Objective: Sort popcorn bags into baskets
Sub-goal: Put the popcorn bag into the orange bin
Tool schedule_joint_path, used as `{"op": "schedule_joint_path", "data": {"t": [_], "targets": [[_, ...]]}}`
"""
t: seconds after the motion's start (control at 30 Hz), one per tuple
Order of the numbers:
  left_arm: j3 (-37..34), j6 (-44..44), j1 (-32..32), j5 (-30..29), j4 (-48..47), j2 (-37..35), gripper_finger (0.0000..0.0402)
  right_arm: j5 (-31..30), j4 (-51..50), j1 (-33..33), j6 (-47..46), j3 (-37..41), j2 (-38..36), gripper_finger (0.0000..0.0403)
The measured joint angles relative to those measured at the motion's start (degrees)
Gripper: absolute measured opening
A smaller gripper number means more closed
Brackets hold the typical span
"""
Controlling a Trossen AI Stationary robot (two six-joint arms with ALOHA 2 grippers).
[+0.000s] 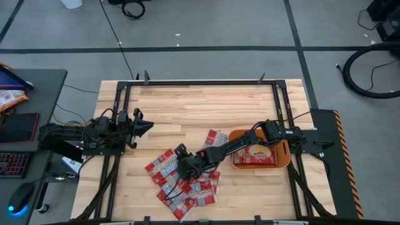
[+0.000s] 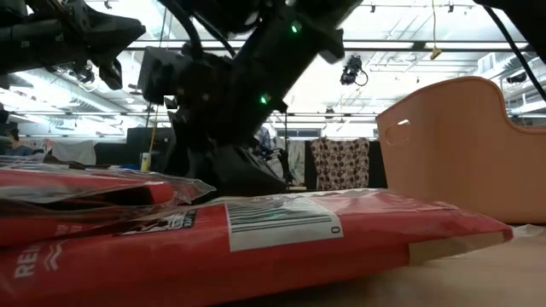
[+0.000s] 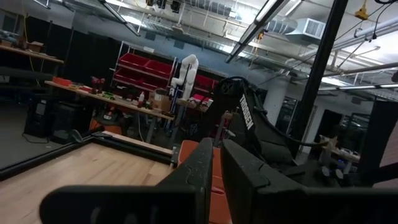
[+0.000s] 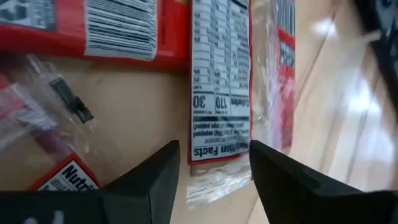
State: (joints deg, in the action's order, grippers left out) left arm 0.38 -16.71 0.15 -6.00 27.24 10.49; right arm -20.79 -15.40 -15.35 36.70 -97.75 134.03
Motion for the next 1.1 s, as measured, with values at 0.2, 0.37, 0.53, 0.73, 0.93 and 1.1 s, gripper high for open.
{"op": "schedule_joint_path", "data": {"t": [0.2, 0.37, 0.53, 0.73, 0.93, 1.1], "targets": [[0.0, 0.0, 0.0, 0.0, 0.0, 0.0, 0.0036, 0.1, 3.5, 0.1, 4.1, 2.3, -0.2, 0.0149], [0.0, 0.9, 0.0, 0.0, 0.0, 0.0, 0.0036, 1.2, 3.4, 0.2, 4.1, 2.3, -0.2, 0.0073], [0.0, 0.9, 0.0, 0.0, 0.0, 0.0, 0.0036, 0.4, 3.2, 0.0, 4.0, 2.4, -0.2, 0.0010], [0.0, 0.9, 0.0, 0.0, -0.1, 0.0, 0.0036, -5.7, -0.2, -1.4, 3.8, 1.2, -1.0, 0.0017], [0.0, 0.9, 0.0, 0.0, -0.1, 0.0, 0.0036, -8.3, -4.8, -2.5, 0.9, -0.6, -5.0, 0.0007], [0.0, 0.8, 0.0, 0.0, -0.1, 0.0, 0.0036, -8.1, -10.2, -2.6, -6.3, -0.6, -10.5, 0.0011]]}}
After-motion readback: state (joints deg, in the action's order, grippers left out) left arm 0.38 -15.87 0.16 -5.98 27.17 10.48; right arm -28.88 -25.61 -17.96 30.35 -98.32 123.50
